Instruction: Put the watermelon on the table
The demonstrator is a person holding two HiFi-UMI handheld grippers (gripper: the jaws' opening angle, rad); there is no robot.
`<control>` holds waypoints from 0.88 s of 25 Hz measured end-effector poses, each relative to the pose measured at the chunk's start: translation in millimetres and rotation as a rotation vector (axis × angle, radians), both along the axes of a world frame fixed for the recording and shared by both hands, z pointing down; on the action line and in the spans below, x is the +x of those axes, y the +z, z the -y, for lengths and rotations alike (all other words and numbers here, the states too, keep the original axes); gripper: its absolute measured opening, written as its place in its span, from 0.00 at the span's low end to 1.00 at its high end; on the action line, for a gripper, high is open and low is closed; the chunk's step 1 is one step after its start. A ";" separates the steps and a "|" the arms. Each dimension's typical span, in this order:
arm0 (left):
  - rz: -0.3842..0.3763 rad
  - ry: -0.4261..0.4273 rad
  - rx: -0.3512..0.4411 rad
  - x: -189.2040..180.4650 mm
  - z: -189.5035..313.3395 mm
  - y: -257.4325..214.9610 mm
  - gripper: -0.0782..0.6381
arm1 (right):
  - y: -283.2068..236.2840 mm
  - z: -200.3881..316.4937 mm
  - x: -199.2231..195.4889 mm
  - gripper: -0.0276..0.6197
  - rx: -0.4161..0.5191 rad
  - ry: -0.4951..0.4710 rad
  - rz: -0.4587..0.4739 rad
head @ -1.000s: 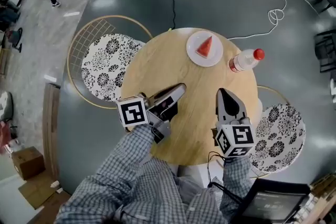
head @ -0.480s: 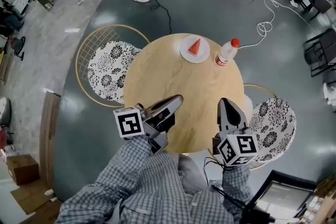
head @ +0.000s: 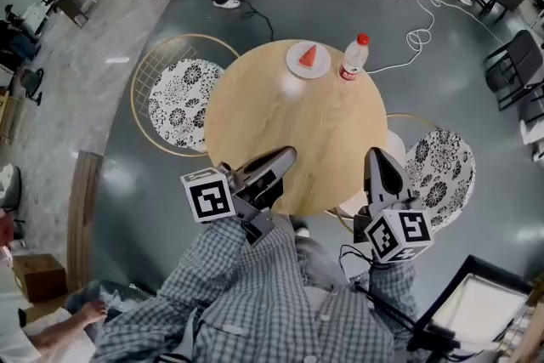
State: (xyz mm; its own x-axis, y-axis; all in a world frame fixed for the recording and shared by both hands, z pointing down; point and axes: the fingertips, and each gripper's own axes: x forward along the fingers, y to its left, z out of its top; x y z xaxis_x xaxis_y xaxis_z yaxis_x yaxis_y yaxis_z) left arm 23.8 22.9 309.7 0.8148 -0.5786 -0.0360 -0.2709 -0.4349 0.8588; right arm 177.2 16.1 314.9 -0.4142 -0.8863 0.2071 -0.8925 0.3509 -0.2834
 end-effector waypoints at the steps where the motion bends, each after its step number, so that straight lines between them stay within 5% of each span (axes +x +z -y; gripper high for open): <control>1: 0.002 -0.005 0.004 0.3 -6.3 -1.9 0.12 | -2.2 -6.7 1.7 0.05 0.001 0.001 0.006; 10: 0.061 -0.038 0.030 -3.4 -39.3 -4.6 0.12 | -5.8 -44.9 -0.3 0.05 -0.007 -0.008 0.041; 22: 0.098 -0.023 0.101 -20.4 -16.1 -28.1 0.12 | -25.1 -21.9 -35.1 0.05 0.019 -0.018 0.081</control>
